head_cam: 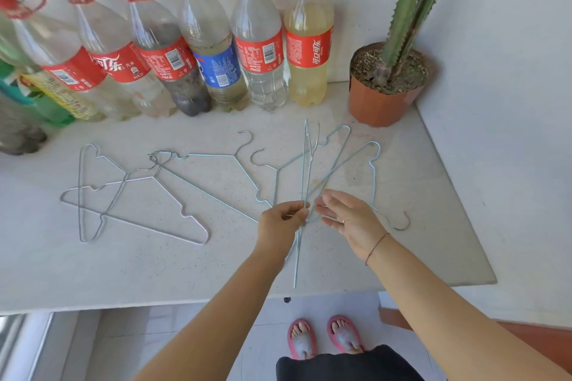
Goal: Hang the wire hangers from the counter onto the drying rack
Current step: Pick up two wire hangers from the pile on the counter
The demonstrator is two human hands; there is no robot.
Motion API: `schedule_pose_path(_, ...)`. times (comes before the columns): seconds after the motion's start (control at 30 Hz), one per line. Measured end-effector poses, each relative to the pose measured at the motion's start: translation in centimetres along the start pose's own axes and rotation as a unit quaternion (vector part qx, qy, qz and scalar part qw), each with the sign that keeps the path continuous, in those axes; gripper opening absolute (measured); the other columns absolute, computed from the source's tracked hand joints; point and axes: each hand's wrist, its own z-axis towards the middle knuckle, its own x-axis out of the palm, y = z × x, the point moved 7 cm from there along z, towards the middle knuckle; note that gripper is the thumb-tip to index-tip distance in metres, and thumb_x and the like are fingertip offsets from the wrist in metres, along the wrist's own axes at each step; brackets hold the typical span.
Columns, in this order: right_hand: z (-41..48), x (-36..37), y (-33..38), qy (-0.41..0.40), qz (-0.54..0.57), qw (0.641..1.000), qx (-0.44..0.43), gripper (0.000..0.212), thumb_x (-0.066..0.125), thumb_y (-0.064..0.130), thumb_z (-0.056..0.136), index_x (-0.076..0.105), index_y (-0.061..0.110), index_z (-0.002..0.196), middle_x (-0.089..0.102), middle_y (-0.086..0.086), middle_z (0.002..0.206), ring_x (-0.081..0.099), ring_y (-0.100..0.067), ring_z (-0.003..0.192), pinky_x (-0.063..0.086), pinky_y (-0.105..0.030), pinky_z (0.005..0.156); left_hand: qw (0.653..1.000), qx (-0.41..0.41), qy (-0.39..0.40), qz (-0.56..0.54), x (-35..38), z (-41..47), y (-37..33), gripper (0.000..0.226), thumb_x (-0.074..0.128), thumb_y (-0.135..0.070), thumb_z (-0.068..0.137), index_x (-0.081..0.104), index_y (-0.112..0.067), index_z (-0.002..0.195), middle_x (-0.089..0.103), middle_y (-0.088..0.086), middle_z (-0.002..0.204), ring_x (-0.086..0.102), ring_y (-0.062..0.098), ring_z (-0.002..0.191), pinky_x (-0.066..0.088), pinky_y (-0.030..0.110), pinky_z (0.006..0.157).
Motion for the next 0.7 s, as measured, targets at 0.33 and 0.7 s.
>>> schedule_pose_path(0.33,2.6,-7.4,-4.4,-0.362,-0.063,0.914,0.173,0.051,0.065,0.042,0.081,0.054,0.003,0.050,0.056,-0.008,0.047,0.051,-0.022,0.042,0.051,-0.033,0.057,1.000,-0.008,-0.021,0.002,-2.4,-0.3,0.8,0.011,0.067,-0.019,0.085,0.074,-0.025,0.090,0.066,-0.003,0.069,0.055,0.010,0.065,0.047,0.024,0.071)
schedule_pose_path(0.7,4.3,-9.0,-5.9,-0.395,-0.139,0.891,0.176,0.050,0.067,0.046,0.078,0.062,0.004,0.052,0.067,-0.010,0.054,0.063,-0.026,0.051,0.058,-0.038,0.063,1.000,-0.008,-0.013,0.015,-2.8,-0.4,0.9,0.012,0.068,-0.019,0.084,0.073,-0.030,0.084,0.068,0.000,0.074,0.055,0.015,0.071,0.048,0.030,0.074)
